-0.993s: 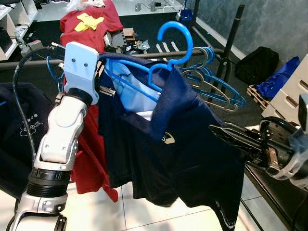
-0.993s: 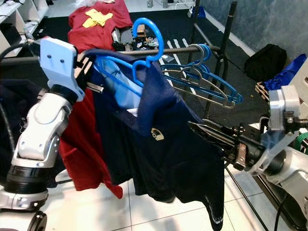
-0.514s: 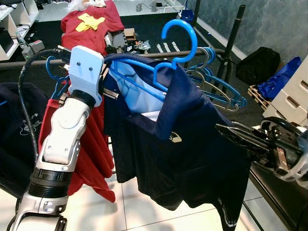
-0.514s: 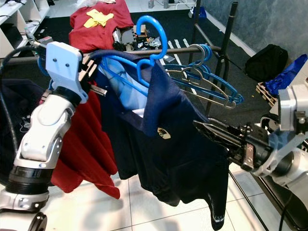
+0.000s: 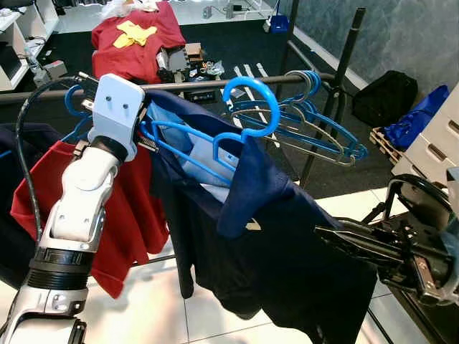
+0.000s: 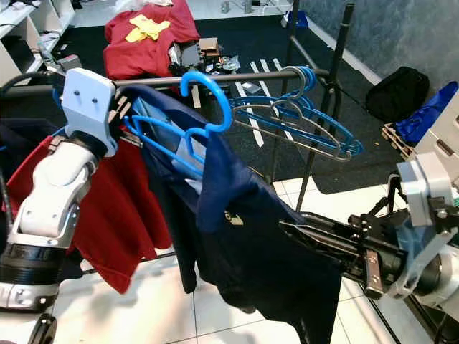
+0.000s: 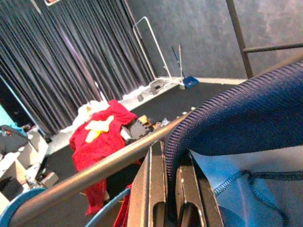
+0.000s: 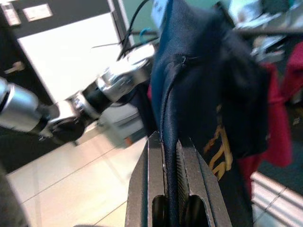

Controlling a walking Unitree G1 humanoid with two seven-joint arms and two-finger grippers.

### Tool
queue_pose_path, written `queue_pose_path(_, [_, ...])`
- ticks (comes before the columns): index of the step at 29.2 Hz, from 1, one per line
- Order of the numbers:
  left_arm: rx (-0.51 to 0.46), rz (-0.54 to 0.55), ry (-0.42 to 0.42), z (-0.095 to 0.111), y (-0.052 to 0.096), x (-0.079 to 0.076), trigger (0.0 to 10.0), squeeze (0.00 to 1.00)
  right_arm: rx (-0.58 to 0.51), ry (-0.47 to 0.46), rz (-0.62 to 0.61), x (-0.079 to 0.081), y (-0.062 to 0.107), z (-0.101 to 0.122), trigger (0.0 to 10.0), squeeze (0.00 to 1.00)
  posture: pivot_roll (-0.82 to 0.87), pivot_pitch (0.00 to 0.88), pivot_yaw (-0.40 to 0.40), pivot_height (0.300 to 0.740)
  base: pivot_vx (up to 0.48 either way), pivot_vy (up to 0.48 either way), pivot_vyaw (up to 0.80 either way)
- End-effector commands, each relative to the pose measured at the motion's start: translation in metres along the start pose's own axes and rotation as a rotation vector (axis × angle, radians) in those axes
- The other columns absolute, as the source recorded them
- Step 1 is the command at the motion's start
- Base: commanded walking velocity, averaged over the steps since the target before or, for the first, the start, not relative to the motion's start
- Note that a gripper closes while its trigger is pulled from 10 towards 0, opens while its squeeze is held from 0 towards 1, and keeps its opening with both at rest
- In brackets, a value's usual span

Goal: Hang hanger

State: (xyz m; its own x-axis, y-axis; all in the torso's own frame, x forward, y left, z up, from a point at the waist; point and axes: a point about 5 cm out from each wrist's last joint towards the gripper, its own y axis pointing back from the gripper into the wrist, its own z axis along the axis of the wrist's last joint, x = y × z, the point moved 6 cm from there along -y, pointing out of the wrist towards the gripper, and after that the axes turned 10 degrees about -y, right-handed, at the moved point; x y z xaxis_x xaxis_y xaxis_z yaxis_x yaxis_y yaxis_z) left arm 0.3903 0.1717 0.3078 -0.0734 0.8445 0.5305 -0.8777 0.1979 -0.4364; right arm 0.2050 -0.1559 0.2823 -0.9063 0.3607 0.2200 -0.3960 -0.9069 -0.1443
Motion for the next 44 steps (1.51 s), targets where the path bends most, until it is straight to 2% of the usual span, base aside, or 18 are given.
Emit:
queue_pose_path(1, [0.042, -0.012, -0.015, -0.013, 0.003, 0.003, 0.0, 0.0, -0.091, 0.061, 0.03, 0.007, 0.004, 0.021, 10.0, 0.0, -0.05, 0.144, 0.041, 0.74, 0.0, 0.0, 0.0])
queue_pose_path(6, [0.079, -0.072, 0.015, -0.025, 0.008, -0.008, 0.0, 0.0, -0.134, 0.092, 0.004, 0.004, 0.01, 0.032, 10.0, 0.0, -0.05, 0.145, 0.043, 0.74, 0.0, 0.0, 0.0])
queue_pose_path(13, [0.106, -0.095, 0.167, -0.034, 0.013, -0.014, 0.0, 0.0, -0.133, 0.12, -0.07, -0.008, 0.014, 0.032, 10.0, 0.0, -0.05, 0.145, 0.045, 0.74, 0.0, 0.0, 0.0])
queue_pose_path(16, [0.04, -0.174, 0.495, -0.018, 0.016, -0.029, 0.0, 0.0, -0.16, 0.147, -0.124, -0.018, 0.014, 0.035, 10.0, 0.0, -0.05, 0.145, 0.046, 0.74, 0.0, 0.0, 0.0])
queue_pose_path(18, [0.01, -0.211, 0.579, -0.011, 0.018, -0.035, 0.0, 0.0, -0.174, 0.156, -0.14, -0.021, 0.014, 0.037, 10.0, 0.0, -0.05, 0.145, 0.046, 0.74, 0.0, 0.0, 0.0])
queue_pose_path(20, [-0.067, -0.33, 0.773, 0.009, 0.027, -0.051, 0.0, 0.0, -0.234, 0.181, -0.193, -0.031, 0.015, 0.047, 10.0, 0.0, -0.05, 0.145, 0.046, 0.74, 0.0, 0.0, 0.0])
queue_pose_path(23, [-0.073, -0.34, 0.787, 0.01, 0.028, -0.052, 0.0, 0.0, -0.24, 0.183, -0.198, -0.031, 0.016, 0.048, 10.0, 0.0, -0.05, 0.145, 0.046, 0.74, 0.0, 0.0, 0.0])
queue_pose_path(24, [-0.086, -0.476, 0.815, 0.018, 0.042, -0.073, 1.7, 0.0, -0.276, 0.183, -0.193, -0.033, 0.014, 0.053, 10.0, 0.0, -0.05, 0.143, 0.045, 0.74, 0.0, 0.0, 0.0])
queue_pose_path(25, [-0.095, -0.58, 0.841, 0.025, 0.054, -0.088, 1.7, 0.0, -0.302, 0.183, -0.189, -0.034, 0.012, 0.057, 10.0, 0.0, -0.05, 0.143, 0.045, 0.74, 0.0, 0.0, 0.0])
queue_pose_path(26, [-0.102, -0.749, 0.821, 0.033, 0.076, -0.111, 8.7, 0.0, -0.319, 0.18, -0.176, -0.034, 0.009, 0.059, 10.0, 0.0, -0.04, 0.143, 0.042, 0.74, 0.0, 0.0, 0.0])
queue_pose_path(27, [-0.102, -0.749, 0.821, 0.033, 0.076, -0.111, 8.7, 0.0, -0.319, 0.18, -0.176, -0.034, 0.009, 0.059, 10.0, 0.0, -0.04, 0.143, 0.042, 0.74, 0.0, 0.0, 0.0])
queue_pose_path(28, [-0.104, -0.862, 0.812, 0.038, 0.093, -0.125, 8.7, 0.0, -0.327, 0.178, -0.168, -0.034, 0.007, 0.06, 10.0, 0.0, -0.05, 0.143, 0.041, 0.74, 0.0, 0.0, 0.0])
queue_pose_path(30, [-0.104, -0.862, 0.812, 0.038, 0.093, -0.125, 8.7, 0.0, -0.327, 0.178, -0.168, -0.034, 0.007, 0.06, 10.0, 0.0, -0.05, 0.143, 0.041, 0.74, 0.0, 0.0, 0.0])
queue_pose_path(31, [-0.097, -0.955, 0.771, 0.039, 0.108, -0.137, 10.0, 0.0, -0.318, 0.172, -0.157, -0.034, 0.004, 0.058, 10.0, 0.0, -0.04, 0.142, 0.037, 0.74, 0.0, 0.0, 0.0])
queue_pose_path(33, [-0.075, -1.02, 0.738, 0.036, 0.121, -0.146, 10.0, 0.0, -0.299, 0.168, -0.149, -0.034, 0.002, 0.053, 10.0, 0.0, -0.04, 0.143, 0.035, 0.74, 0.0, 0.0, 0.0])
queue_pose_path(34, [-0.034, -1.009, 0.748, 0.028, 0.121, -0.148, 10.0, 1.0, -0.265, 0.156, -0.145, -0.035, -0.001, 0.047, 10.0, 0.0, -0.04, 0.144, 0.033, 0.74, 0.0, 0.0, 0.0])
queue_pose_path(39, [0.03, -1.031, 0.721, 0.015, 0.127, -0.149, 10.0, 1.0, -0.174, 0.13, -0.148, -0.037, -0.005, 0.03, 10.0, 0.0, -0.04, 0.144, 0.03, 0.74, 0.0, 0.0, 0.0])
queue_pose_path(44, [0.026, -1.177, 0.593, 0.013, 0.147, -0.118, 10.0, 1.0, 0.131, 0.016, -0.197, -0.045, 0.011, -0.027, 10.0, 0.0, -0.05, 0.142, 0.029, 0.74, 0.0, 0.0, 0.0])
